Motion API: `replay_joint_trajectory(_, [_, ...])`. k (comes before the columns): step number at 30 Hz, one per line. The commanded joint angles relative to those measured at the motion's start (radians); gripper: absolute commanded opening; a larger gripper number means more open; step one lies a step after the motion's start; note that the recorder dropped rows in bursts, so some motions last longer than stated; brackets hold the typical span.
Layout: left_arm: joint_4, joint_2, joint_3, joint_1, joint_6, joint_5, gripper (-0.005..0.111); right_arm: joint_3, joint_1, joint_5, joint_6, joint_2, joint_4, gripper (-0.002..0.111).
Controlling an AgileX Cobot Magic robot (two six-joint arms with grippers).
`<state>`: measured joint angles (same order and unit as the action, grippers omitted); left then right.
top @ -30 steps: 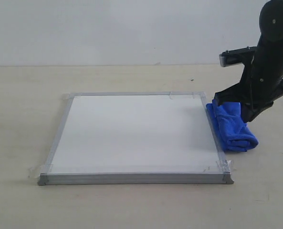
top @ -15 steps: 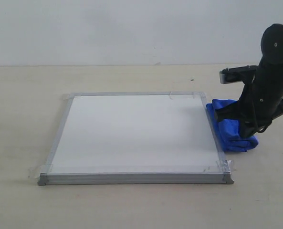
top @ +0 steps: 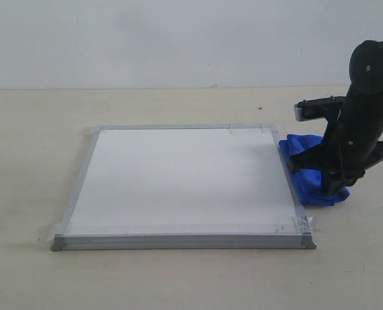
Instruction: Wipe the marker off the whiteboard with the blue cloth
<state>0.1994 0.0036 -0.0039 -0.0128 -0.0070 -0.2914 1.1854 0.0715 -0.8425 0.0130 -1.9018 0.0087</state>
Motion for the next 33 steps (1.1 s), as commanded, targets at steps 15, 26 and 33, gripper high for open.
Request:
replay_joint_trajectory(15, [-0.004,-0.004,0.004,0.003,-0.001,-0.002,0.004,-0.072,-0.002,-0.172,0.234,0.118,0.252,0.0])
replay_joint_trajectory(26, [-0.004,-0.004,0.004,0.003,-0.001,-0.002,0.004,-0.273,0.084,-0.03,0.36,0.659,0.4,0.0])
replay_joint_trajectory(33, [-0.004,-0.004,0.004,0.003,-0.001,-0.002,0.004,-0.449,0.141,0.118,0.351,0.992,0.397,0.0])
